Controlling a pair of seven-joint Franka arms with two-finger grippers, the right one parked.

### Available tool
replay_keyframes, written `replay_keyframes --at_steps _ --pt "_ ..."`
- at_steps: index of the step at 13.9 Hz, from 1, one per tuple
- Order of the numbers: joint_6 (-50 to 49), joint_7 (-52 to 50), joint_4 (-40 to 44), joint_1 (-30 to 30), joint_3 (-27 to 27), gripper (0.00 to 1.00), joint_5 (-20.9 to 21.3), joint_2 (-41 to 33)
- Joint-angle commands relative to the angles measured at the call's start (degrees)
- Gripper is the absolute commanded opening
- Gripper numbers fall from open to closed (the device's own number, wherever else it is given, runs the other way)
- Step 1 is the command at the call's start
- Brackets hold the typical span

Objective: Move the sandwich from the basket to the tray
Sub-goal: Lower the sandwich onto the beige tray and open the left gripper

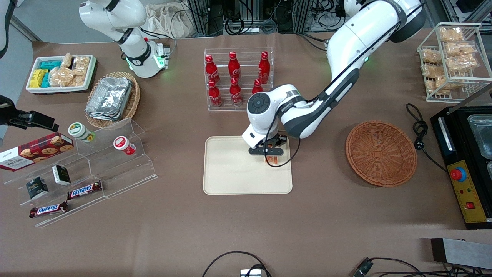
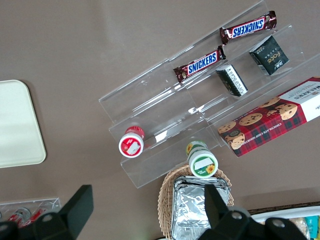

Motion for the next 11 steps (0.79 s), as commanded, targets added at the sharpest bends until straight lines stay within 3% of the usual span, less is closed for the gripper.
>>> replay_keyframes --at_steps 1,11 --pt "-0.87 -1.42 3.13 -2.01 0.69 0.00 1.58 1.46" --pt "-0.52 -3.88 4.54 -2.20 1.05 0.00 4.04 3.57"
